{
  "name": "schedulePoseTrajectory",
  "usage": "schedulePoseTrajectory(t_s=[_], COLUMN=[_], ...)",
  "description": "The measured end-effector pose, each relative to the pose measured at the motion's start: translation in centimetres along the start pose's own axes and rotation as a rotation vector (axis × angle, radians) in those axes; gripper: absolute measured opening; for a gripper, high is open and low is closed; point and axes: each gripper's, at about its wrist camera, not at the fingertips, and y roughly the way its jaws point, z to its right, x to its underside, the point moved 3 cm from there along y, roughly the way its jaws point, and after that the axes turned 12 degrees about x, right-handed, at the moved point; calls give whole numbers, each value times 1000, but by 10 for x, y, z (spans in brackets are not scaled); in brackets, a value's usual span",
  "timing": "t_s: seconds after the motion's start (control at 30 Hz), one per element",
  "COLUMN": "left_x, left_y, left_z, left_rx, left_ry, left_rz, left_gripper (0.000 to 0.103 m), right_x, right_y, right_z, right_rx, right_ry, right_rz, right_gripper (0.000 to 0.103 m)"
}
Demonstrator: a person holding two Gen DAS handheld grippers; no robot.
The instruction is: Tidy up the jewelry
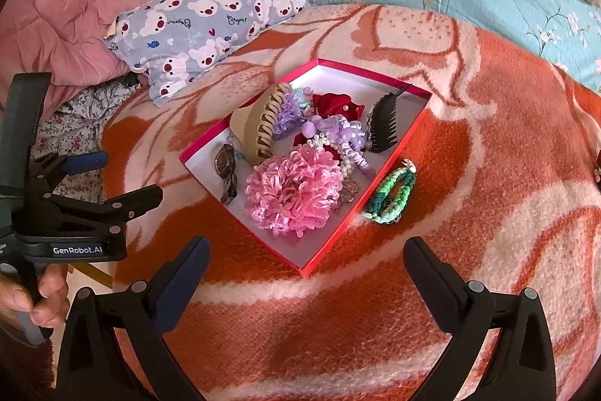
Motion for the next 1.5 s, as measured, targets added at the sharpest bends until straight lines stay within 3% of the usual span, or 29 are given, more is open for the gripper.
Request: schedulePoseTrajectory(t_s=[1.5], left_x=[-1], left_y=[0], left_z=[-1], left_rx=[10], left_ry=[-6], left_rz=[11], left_gripper=[103], right_x=[-5], right_y=[-5], right_z=[-4], right_rx=[-9], right_ry=[-1], right_rz=[2], right_gripper=[103])
